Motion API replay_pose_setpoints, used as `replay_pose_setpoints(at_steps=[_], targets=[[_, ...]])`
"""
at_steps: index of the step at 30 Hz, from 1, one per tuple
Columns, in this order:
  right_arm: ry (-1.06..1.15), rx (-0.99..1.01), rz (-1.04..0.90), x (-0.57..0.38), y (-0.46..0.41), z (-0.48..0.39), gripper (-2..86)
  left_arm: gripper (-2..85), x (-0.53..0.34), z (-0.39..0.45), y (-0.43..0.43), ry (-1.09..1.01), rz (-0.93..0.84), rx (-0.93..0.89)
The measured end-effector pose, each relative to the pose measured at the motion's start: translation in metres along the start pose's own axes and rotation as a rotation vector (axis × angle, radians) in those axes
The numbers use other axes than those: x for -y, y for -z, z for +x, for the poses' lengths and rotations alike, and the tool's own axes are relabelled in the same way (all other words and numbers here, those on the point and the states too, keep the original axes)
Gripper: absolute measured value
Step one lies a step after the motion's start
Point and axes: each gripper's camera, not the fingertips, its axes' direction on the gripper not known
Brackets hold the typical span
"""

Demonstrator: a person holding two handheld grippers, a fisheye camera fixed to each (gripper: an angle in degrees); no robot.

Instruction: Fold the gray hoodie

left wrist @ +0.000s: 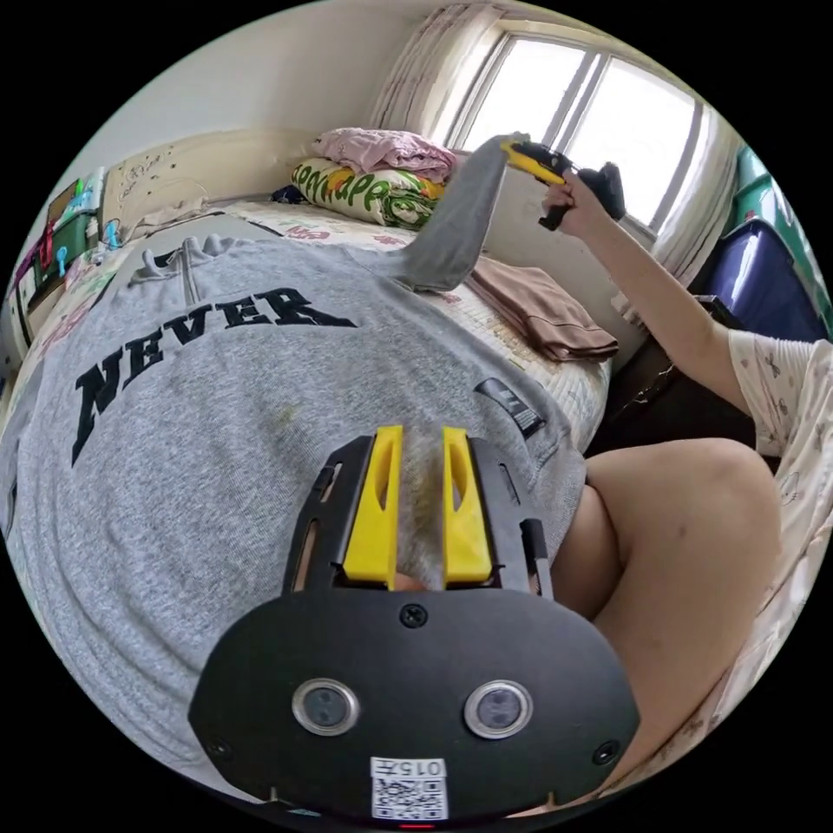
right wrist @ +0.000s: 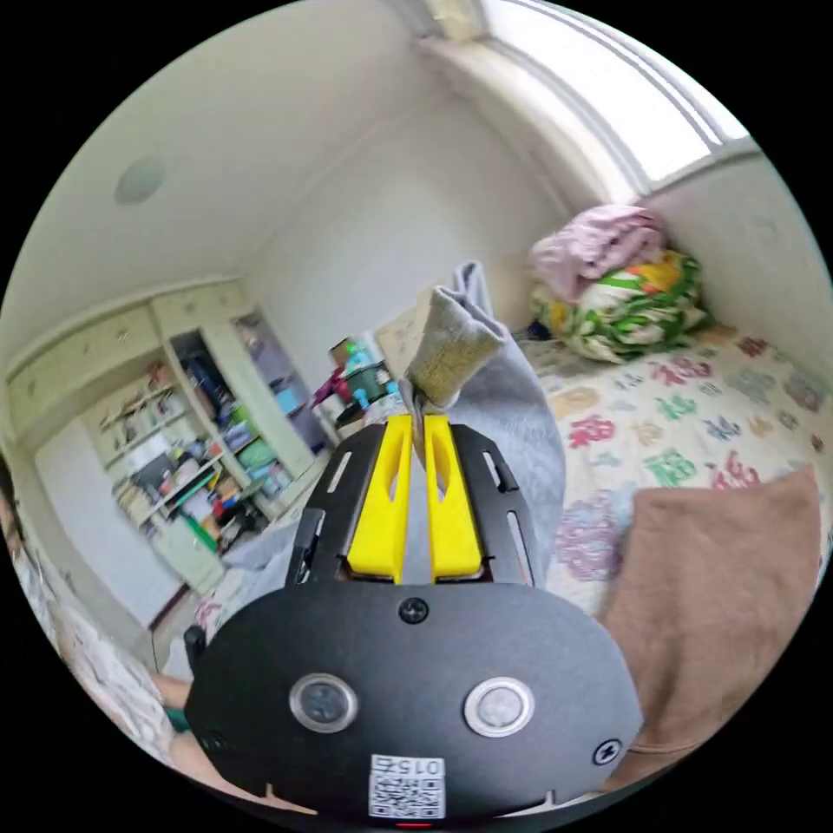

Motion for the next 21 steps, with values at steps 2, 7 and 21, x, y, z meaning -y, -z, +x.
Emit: replay_pose_setpoints(at_steps=[2,7,21], targets=[[0.111,0.158,-0.119,-0.097,-0.022,-0.080,2.5,12.1,0.018,-0.016,0.033,0.069,0.049,-0.079],[0.220,0.284,-0.512,-0.355,-0.088,-0.162,3.1,15.9,0.007,-0.080,0.126,0.437,0.359,-0.279],[1.072,-0.149,-0.818,-0.727,-0.101,-0.141,4.0,9.9,0.046,-0.098,0.125,0.756,0.360,-0.472]])
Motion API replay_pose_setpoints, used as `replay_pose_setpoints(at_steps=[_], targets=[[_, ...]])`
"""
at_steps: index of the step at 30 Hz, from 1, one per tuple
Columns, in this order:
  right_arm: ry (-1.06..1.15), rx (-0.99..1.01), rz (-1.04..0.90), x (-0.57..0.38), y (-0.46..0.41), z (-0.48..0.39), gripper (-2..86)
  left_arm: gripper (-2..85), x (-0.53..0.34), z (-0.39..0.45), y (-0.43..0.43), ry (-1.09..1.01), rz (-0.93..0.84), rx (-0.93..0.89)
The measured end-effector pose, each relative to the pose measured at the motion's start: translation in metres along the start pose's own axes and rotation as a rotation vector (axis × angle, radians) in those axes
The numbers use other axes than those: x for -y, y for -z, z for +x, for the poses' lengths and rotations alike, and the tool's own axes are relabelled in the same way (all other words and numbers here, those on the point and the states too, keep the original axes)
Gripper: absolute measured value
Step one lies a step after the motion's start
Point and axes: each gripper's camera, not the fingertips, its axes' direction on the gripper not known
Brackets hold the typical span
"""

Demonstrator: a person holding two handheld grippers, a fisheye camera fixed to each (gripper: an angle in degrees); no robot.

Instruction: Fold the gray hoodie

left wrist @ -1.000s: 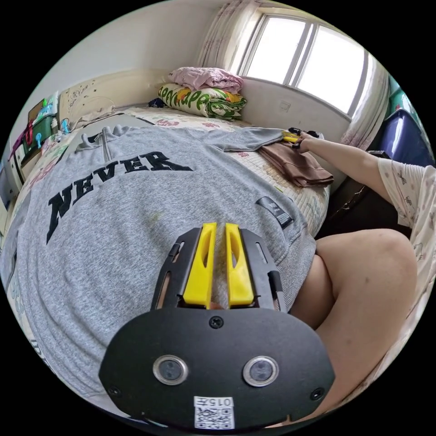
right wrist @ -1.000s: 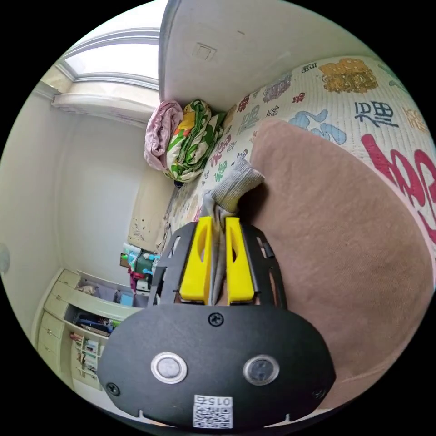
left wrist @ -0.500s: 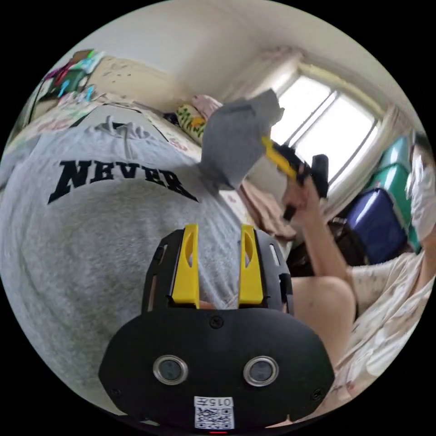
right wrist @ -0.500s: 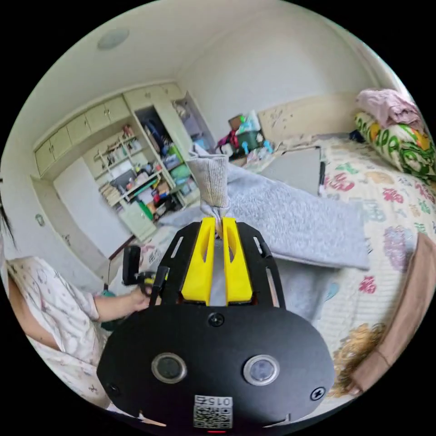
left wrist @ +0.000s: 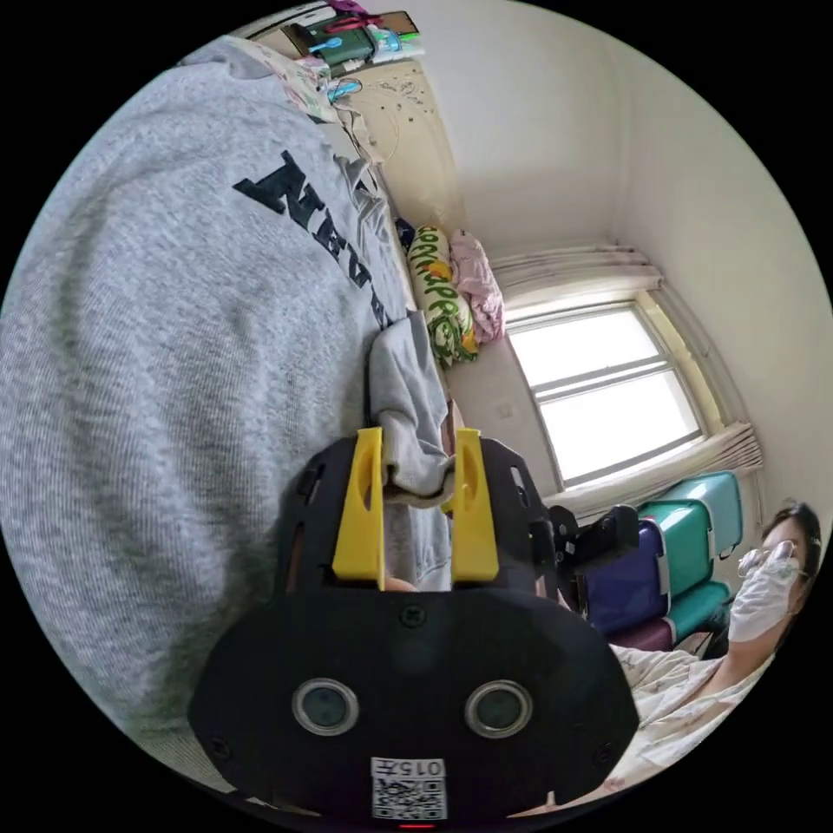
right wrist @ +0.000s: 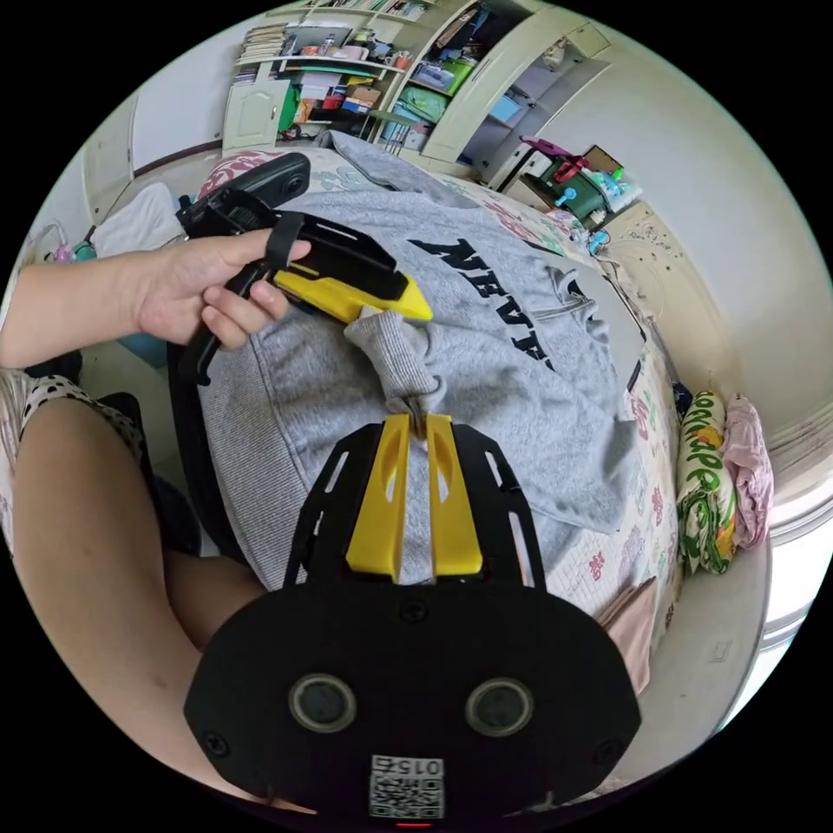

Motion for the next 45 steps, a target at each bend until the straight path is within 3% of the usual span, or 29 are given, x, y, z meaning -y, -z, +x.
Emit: replay_pose_setpoints(at_steps=[2,4,11,15,18,24,26,29,38,45], targets=[[0.002,0.001,-0.010,-0.020,-0.020,0.010,4.1,2.6,0.004,0.020,-0.009,-0.009,-0.014,0.006],[-0.007,0.007,0.013,-0.032,-0.025,0.023,4.0,1.1,0.002,0.047,-0.005,-0.082,0.018,0.072],[-0.013,0.122,0.209,-0.058,0.002,0.118,1.6,-0.1,-0.037,0.132,0.044,-0.291,0.103,0.221],[-0.056,0.148,0.220,-0.065,0.004,0.199,3.4,0.1,-0.060,0.145,0.058,-0.310,0.108,0.331],[-0.233,0.188,0.232,-0.075,0.007,0.303,4.4,0.7,-0.075,0.139,0.048,-0.275,0.073,0.361],[-0.903,0.374,0.360,-0.157,0.011,0.572,10.0,9.2,-0.110,0.129,0.031,-0.181,0.124,0.303],[-1.174,0.493,0.432,-0.206,0.003,0.673,11.5,11.2,-0.123,0.133,0.014,-0.188,0.053,0.303],[-1.363,0.632,0.535,-0.247,-0.010,0.780,12.2,12.4,-0.142,0.146,-0.016,-0.232,-0.037,0.343],[-1.582,0.815,0.525,-0.262,-0.089,1.041,12.7,3.4,-0.181,0.162,-0.050,-0.256,-0.106,0.315],[-1.613,0.618,0.424,-0.302,-0.137,1.133,2.3,-0.4,-0.211,0.178,-0.055,-0.289,-0.151,0.410]])
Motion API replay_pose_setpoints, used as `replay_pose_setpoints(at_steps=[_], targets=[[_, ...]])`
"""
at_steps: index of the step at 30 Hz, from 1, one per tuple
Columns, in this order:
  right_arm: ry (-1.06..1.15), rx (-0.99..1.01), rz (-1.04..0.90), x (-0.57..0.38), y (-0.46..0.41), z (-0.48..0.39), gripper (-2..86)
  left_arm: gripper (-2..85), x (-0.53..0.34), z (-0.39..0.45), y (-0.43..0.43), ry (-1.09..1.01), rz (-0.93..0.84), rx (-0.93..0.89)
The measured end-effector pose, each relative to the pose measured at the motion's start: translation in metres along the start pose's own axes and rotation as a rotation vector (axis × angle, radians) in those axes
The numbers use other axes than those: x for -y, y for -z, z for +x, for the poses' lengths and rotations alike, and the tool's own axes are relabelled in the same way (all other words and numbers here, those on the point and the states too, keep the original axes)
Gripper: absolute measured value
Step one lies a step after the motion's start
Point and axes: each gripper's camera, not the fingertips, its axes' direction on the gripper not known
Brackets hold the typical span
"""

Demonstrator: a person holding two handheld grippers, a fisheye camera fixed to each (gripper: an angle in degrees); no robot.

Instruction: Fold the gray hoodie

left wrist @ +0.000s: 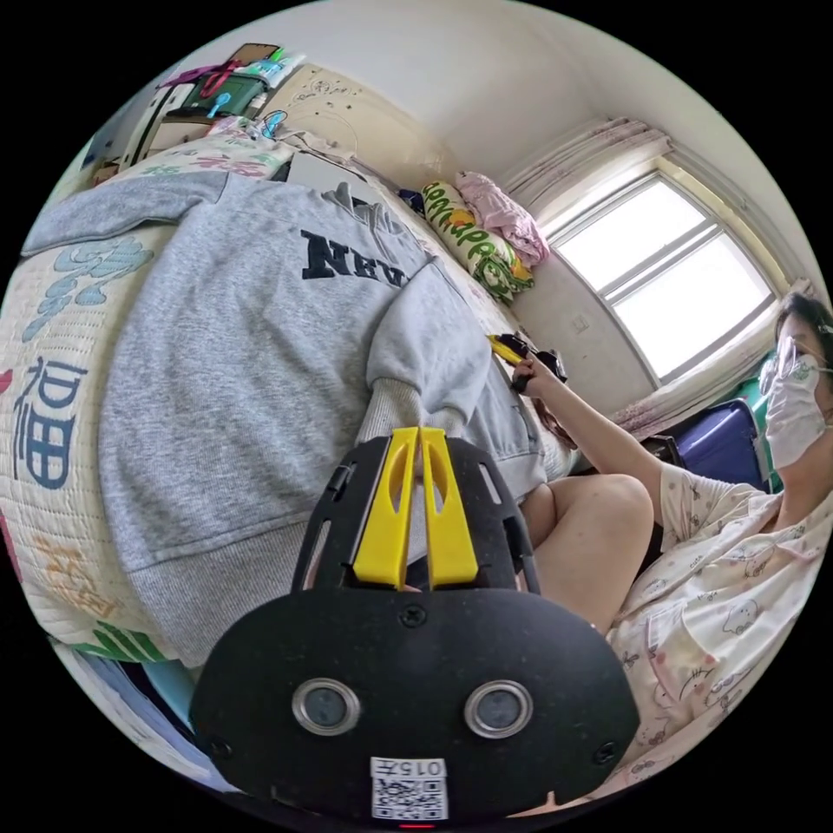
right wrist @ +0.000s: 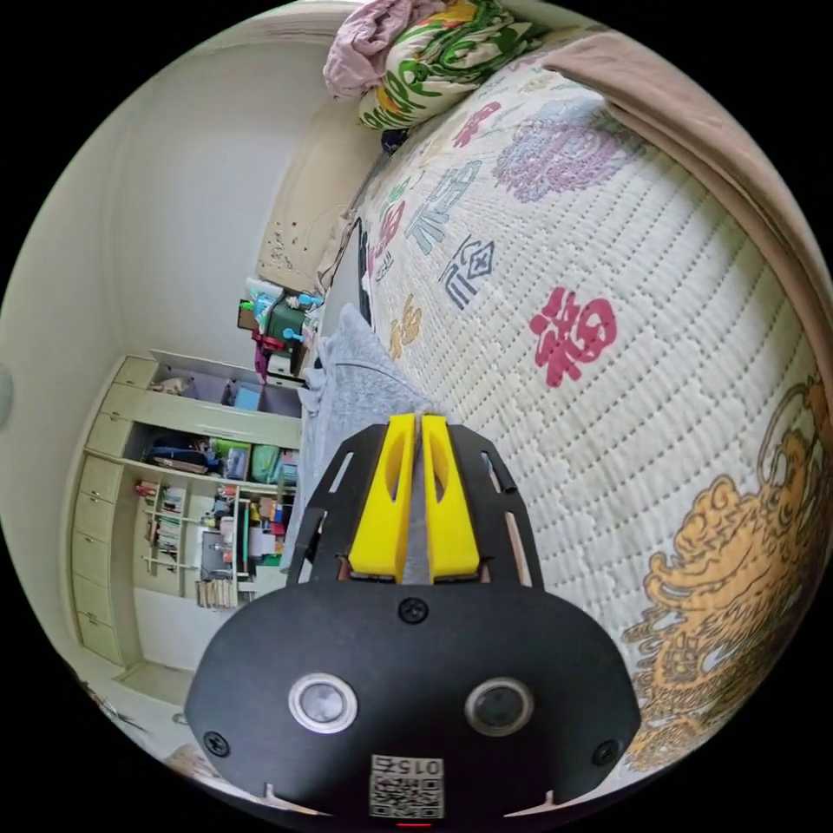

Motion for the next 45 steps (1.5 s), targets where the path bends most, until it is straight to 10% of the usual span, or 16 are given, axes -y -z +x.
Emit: replay_pose_setpoints(at_steps=[9,18,25,45], targets=[[0.206,-0.085,0.121,-0.019,0.053,0.095,5.7,4.6,-0.032,0.019,0.000,-0.013,-0.083,-0.140],[0.997,0.093,-0.004,-0.222,0.108,0.105,1.4,8.3,-0.030,0.045,0.026,-0.024,0.080,0.024],[1.686,-0.175,-0.728,-0.444,-0.010,0.194,6.4,10.0,-0.018,0.066,-0.031,-0.021,0.026,0.069],[1.630,-0.521,-0.855,-0.525,-0.101,0.612,-0.3,1.6,0.001,0.126,-0.041,-0.140,-0.066,0.234]])
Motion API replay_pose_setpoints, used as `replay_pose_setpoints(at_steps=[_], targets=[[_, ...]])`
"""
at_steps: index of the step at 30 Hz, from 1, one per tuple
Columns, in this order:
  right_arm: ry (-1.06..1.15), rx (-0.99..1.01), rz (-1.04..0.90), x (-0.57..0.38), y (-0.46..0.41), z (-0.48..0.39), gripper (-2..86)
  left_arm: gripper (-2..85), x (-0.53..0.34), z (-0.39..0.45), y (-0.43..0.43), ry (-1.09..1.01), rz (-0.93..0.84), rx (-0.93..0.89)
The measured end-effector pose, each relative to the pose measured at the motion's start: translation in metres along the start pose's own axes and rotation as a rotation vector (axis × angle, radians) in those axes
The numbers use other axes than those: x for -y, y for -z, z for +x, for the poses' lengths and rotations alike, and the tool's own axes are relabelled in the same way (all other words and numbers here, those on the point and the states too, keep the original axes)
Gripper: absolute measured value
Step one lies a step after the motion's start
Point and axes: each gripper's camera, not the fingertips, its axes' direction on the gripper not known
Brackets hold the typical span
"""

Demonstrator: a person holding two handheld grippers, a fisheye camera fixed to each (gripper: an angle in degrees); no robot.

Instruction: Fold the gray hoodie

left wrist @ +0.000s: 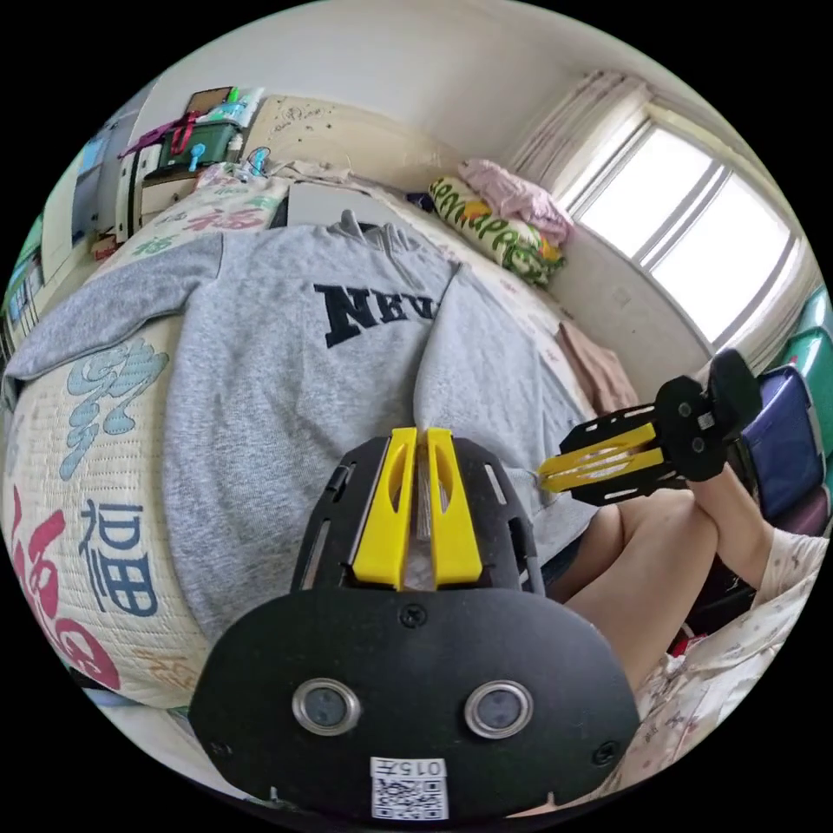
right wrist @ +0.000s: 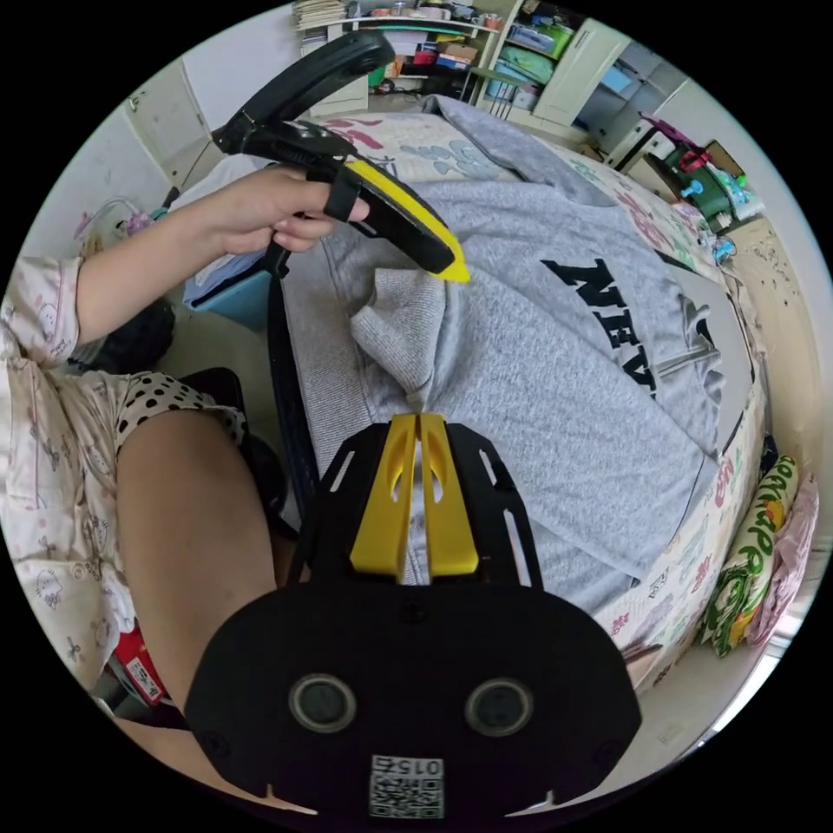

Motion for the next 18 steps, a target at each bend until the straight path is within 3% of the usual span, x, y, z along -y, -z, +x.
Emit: replay_pose_setpoints(at_steps=[3,6,11,18], targets=[[0.022,0.001,-0.081,-0.007,-0.053,-0.002,-0.3,1.7,0.008,-0.004,-0.007,-0.024,-0.030,-0.032],[0.002,0.002,-0.092,-0.016,-0.075,0.001,-0.3,1.8,0.018,-0.029,0.031,0.018,0.094,-0.055],[-0.033,0.016,-0.089,-0.028,-0.103,0.012,-0.6,8.0,0.028,-0.163,0.128,0.383,0.441,0.060],[-0.156,0.157,-0.068,-0.029,-0.116,0.055,-0.9,12.6,0.026,-0.311,0.182,0.793,0.656,0.165]])
